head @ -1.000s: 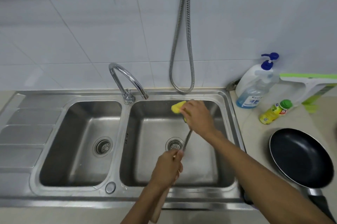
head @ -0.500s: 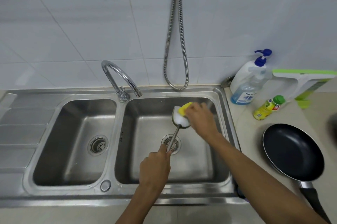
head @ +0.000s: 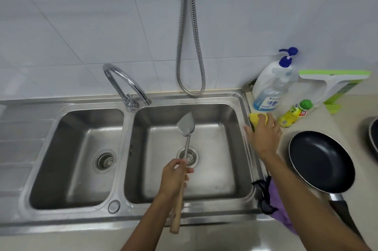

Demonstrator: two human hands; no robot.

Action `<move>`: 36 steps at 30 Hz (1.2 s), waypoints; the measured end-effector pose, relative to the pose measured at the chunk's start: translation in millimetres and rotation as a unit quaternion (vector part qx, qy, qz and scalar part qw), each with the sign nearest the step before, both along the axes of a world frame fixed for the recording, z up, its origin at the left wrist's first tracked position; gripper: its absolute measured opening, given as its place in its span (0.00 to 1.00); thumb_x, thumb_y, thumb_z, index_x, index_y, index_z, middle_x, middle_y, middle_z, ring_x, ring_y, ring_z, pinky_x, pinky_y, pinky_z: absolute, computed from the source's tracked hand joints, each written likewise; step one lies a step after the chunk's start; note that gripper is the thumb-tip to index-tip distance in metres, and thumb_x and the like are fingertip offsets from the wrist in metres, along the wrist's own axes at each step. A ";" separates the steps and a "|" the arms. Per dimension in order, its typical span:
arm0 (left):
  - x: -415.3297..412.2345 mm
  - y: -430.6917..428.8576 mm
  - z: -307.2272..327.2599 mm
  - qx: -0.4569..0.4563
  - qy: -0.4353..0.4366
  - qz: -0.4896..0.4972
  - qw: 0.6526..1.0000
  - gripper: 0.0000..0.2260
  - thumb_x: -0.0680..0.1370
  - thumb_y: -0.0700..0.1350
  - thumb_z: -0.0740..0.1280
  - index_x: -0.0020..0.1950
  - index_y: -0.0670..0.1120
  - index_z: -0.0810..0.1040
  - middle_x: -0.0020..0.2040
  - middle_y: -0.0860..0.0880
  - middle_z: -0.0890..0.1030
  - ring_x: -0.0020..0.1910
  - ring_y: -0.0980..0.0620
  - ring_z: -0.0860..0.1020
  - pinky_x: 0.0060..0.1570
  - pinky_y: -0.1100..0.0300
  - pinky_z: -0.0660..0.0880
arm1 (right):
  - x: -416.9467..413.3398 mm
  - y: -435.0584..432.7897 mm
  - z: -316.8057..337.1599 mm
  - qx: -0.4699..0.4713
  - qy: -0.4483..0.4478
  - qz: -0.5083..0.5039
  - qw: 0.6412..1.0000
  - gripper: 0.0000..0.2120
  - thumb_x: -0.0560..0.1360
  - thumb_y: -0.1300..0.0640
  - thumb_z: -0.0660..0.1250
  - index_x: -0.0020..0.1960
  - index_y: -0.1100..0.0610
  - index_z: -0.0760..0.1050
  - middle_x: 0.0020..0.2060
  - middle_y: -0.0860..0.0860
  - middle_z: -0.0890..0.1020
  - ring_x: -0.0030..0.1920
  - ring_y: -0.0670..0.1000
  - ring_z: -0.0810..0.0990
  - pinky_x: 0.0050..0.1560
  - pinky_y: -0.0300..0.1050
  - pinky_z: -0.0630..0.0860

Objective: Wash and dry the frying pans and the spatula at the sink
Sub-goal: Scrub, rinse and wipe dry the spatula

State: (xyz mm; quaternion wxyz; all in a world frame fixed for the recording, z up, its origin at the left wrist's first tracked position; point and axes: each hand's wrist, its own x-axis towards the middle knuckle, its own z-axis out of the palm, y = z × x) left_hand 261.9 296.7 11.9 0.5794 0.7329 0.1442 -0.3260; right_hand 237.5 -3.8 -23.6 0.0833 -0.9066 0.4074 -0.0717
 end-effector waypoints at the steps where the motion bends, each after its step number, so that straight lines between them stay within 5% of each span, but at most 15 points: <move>1: 4.9 -2.9 -0.8 -0.024 0.019 0.036 0.999 0.07 0.83 0.45 0.65 0.52 0.42 0.79 0.41 0.45 0.87 0.33 0.53 0.80 0.37 0.60 0.74 | 2.6 23.7 9.2 -0.011 -0.063 0.020 0.998 0.22 0.76 0.46 0.70 0.62 0.60 0.73 0.63 0.62 0.75 0.60 0.67 0.74 0.57 0.63 0.72; 2: 9.8 -6.1 -0.6 -0.046 0.030 0.066 0.996 0.07 0.83 0.43 0.65 0.53 0.41 0.78 0.42 0.45 0.87 0.37 0.54 0.84 0.42 0.59 0.75 | 2.1 53.5 18.1 0.017 -0.123 0.057 0.991 0.19 0.78 0.46 0.68 0.62 0.59 0.73 0.61 0.60 0.76 0.58 0.65 0.76 0.57 0.61 0.74; 4: 21.2 -11.5 -0.6 -0.057 0.034 0.086 0.994 0.06 0.82 0.42 0.64 0.55 0.41 0.78 0.43 0.46 0.87 0.43 0.53 0.85 0.45 0.59 0.74 | -6.6 124.9 41.6 0.221 -0.138 0.139 0.955 0.13 0.81 0.43 0.62 0.63 0.46 0.69 0.55 0.48 0.79 0.53 0.53 0.80 0.54 0.55 0.79; 7: 33.9 -13.4 5.1 -0.047 0.039 0.106 0.992 0.03 0.81 0.41 0.65 0.54 0.45 0.77 0.41 0.49 0.84 0.36 0.54 0.80 0.32 0.61 0.71 | -21.0 204.7 55.7 0.518 -0.040 0.131 0.845 0.09 0.81 0.37 0.55 0.61 0.31 0.60 0.47 0.43 0.81 0.40 0.49 0.86 0.45 0.52 0.85; 9: 41.1 -10.5 4.3 -0.059 0.047 0.110 0.991 0.03 0.79 0.41 0.68 0.52 0.46 0.76 0.41 0.47 0.84 0.35 0.52 0.81 0.27 0.62 0.72 | -21.5 224.7 46.5 0.559 -0.042 0.104 0.821 0.13 0.82 0.37 0.54 0.66 0.34 0.61 0.46 0.48 0.82 0.36 0.50 0.85 0.41 0.50 0.85; 13: 58.4 -1.5 -0.8 0.102 -0.087 0.014 0.991 0.14 0.81 0.55 0.64 0.51 0.45 0.78 0.49 0.45 0.83 0.54 0.43 0.81 0.57 0.47 0.77 | -15.7 226.7 44.5 0.569 -0.090 0.086 0.813 0.14 0.83 0.41 0.56 0.68 0.37 0.68 0.43 0.52 0.81 0.30 0.47 0.76 0.33 0.46 0.77; 15: 84.9 8.2 4.2 0.258 -0.222 -0.048 0.939 0.19 0.82 0.57 0.59 0.60 0.43 0.76 0.64 0.41 0.78 0.67 0.41 0.74 0.68 0.43 0.67 | -15.0 222.9 48.0 0.596 -0.105 0.064 0.794 0.13 0.82 0.41 0.58 0.66 0.39 0.71 0.41 0.53 0.80 0.27 0.48 0.72 0.30 0.45 0.73; 17: 131.4 19.5 15.0 0.371 -0.370 -0.106 0.845 0.20 0.84 0.51 0.59 0.72 0.41 0.69 0.77 0.40 0.66 0.77 0.41 0.64 0.73 0.42 0.61 | -18.2 217.9 49.8 0.610 -0.119 0.045 0.782 0.11 0.82 0.42 0.60 0.63 0.40 0.74 0.39 0.53 0.78 0.26 0.49 0.70 0.29 0.46 0.69; 19: 187.0 30.0 26.4 0.430 -0.433 -0.187 0.770 0.22 0.82 0.45 0.60 0.75 0.39 0.65 0.78 0.39 0.64 0.77 0.39 0.63 0.71 0.40 0.64 | -24.1 212.3 50.0 0.607 -0.124 0.035 0.784 0.11 0.82 0.42 0.61 0.62 0.40 0.75 0.38 0.54 0.77 0.25 0.49 0.69 0.28 0.46 0.68; 23: 255.6 49.8 26.5 0.536 -0.399 -0.342 0.661 0.23 0.79 0.44 0.59 0.73 0.38 0.68 0.73 0.40 0.69 0.73 0.40 0.68 0.67 0.43 0.70 | -31.8 204.9 41.6 0.594 -0.109 0.039 0.796 0.10 0.82 0.42 0.60 0.62 0.40 0.74 0.38 0.53 0.77 0.23 0.49 0.71 0.28 0.44 0.70; 26: 245.7 56.7 21.9 0.531 -0.425 -0.331 0.654 0.18 0.80 0.41 0.62 0.69 0.37 0.70 0.66 0.41 0.73 0.64 0.40 0.76 0.60 0.47 0.73 | -32.2 201.5 36.5 0.579 -0.096 0.041 0.808 0.13 0.82 0.42 0.60 0.64 0.42 0.73 0.36 0.52 0.78 0.23 0.49 0.72 0.28 0.44 0.71; 29: 223.7 70.8 1.2 0.503 -0.410 -0.278 0.709 0.21 0.78 0.38 0.61 0.71 0.36 0.69 0.69 0.39 0.72 0.64 0.38 0.76 0.59 0.44 0.73 | -30.3 203.7 32.0 0.563 -0.076 0.052 0.821 0.14 0.82 0.42 0.59 0.65 0.42 0.72 0.36 0.52 0.79 0.23 0.48 0.73 0.28 0.44 0.72; 36: 154.3 117.4 -59.8 0.436 -0.276 -0.311 0.798 0.34 0.82 0.48 0.60 0.82 0.43 0.46 0.83 0.44 0.52 0.80 0.43 0.57 0.69 0.39 0.67 | -26.8 215.5 24.3 0.550 -0.031 0.064 0.832 0.15 0.82 0.40 0.57 0.67 0.42 0.71 0.39 0.53 0.80 0.26 0.45 0.74 0.29 0.41 0.75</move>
